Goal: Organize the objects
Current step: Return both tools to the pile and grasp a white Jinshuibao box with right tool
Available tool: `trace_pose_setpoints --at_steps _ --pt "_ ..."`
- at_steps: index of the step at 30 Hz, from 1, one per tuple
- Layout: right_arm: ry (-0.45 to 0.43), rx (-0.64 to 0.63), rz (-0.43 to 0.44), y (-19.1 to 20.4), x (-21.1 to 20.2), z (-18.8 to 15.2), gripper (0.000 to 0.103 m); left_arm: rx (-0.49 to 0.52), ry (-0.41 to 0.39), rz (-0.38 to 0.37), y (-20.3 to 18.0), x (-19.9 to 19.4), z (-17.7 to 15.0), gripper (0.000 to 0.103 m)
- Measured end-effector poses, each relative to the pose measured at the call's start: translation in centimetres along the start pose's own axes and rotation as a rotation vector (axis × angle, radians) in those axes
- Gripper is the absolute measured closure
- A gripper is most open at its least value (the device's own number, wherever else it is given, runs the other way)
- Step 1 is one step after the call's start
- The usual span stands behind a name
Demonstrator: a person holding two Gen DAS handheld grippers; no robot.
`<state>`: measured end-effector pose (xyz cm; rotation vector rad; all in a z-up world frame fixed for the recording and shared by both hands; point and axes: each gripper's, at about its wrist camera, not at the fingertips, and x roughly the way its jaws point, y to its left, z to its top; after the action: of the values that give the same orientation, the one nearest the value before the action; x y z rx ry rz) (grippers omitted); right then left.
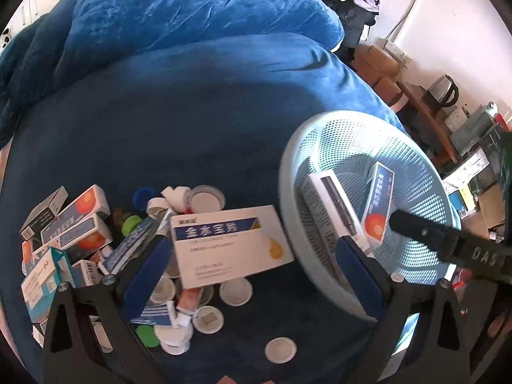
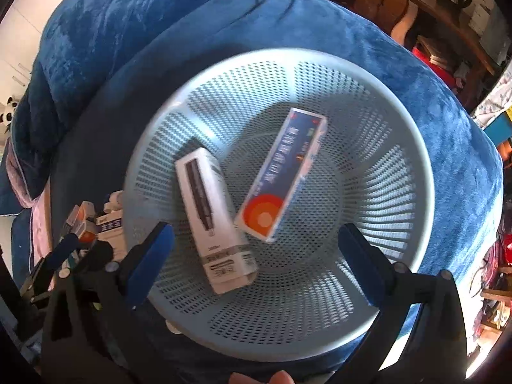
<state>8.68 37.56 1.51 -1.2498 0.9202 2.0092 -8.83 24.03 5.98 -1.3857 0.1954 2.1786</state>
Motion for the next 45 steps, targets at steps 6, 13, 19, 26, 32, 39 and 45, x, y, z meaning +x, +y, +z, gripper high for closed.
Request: trace_pose_setpoints --at_steps 6,13,19,26,32,39,45 --pt "0.002 -0.038 0.031 4.1 0.2 -0.4 0.000 -0.019 -0.015 0.025 3.7 -1.6 -1.0 0.001" --pt "-0.024 -0.120 0.081 10.7 0.1 -1.3 0.000 -0.118 -0.054 0.066 10.9 -4.7 -1.6 0.001" --pt "0.003 -0.003 0.140 13.5 0.6 -3.2 0.000 -0.164 -0.078 0.136 17.0 -7.4 -3.2 0.001" --pt "0.155 0.420 0.167 14.2 5.0 -4.5 0.000 -0.259 -0.106 0.132 21.4 -8.9 -5.3 0.000" --pt "0.228 0.705 0.010 12.7 9.7 -3.3 0.000 -0.279 -0.087 0.140 23.2 -7.9 -6.1 0.000" --pt "0.292 0.764 -0.052 11.2 13.3 -4.2 0.023 -0.329 -0.085 0.118 25.5 -7.6 -6.6 0.001" --pt "0.320 0.491 0.082 13.5 12.2 -5.6 0.026 -0.221 -0.053 0.107 25.4 -7.0 -6.7 0.001"
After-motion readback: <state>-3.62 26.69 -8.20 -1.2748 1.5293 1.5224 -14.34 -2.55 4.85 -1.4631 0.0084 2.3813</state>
